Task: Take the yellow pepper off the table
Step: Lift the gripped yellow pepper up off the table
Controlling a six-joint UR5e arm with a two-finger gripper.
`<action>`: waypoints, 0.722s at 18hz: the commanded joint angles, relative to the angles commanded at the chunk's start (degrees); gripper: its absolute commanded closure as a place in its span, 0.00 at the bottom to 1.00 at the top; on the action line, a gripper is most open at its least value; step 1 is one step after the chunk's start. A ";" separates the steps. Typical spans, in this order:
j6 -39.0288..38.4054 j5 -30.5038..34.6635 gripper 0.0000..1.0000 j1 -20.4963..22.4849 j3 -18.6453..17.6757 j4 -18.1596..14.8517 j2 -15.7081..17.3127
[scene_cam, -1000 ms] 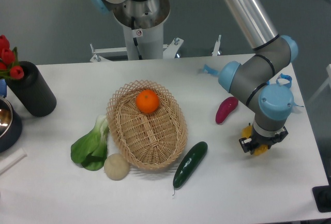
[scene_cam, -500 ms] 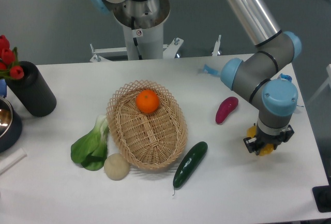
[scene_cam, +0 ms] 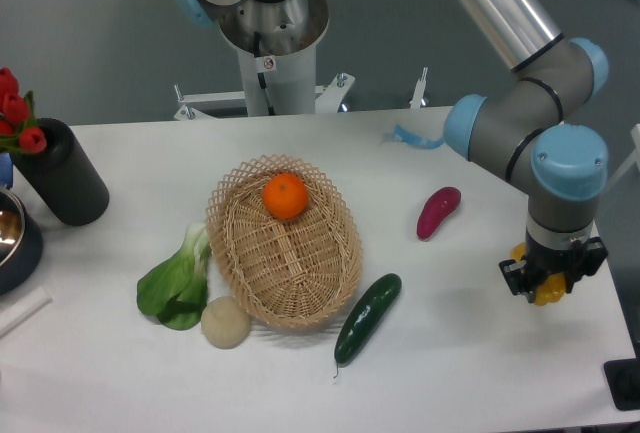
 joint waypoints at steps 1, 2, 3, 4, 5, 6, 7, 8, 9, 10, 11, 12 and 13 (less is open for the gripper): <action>3.16 -0.70 0.75 0.35 0.09 -1.23 0.44; 6.07 -2.01 0.75 0.96 0.09 -2.54 1.05; 8.62 -2.72 0.75 1.67 0.09 -4.21 1.76; 11.78 -2.73 0.76 2.11 0.26 -6.23 2.28; 15.11 -2.73 0.76 2.46 0.96 -8.42 2.55; 18.28 -2.73 0.76 2.73 1.84 -10.36 2.73; 20.75 -2.73 0.76 2.73 2.63 -12.03 2.82; 22.25 -2.46 0.76 2.82 3.16 -13.27 2.90; 23.31 -2.37 0.76 3.16 3.51 -14.24 3.08; 24.54 -2.29 0.76 3.34 3.69 -14.94 3.17; 25.60 -2.29 0.76 3.43 3.87 -15.56 3.26; 26.22 -2.29 0.76 3.43 3.96 -16.00 3.69; 26.83 -2.20 0.76 3.52 3.96 -16.35 3.87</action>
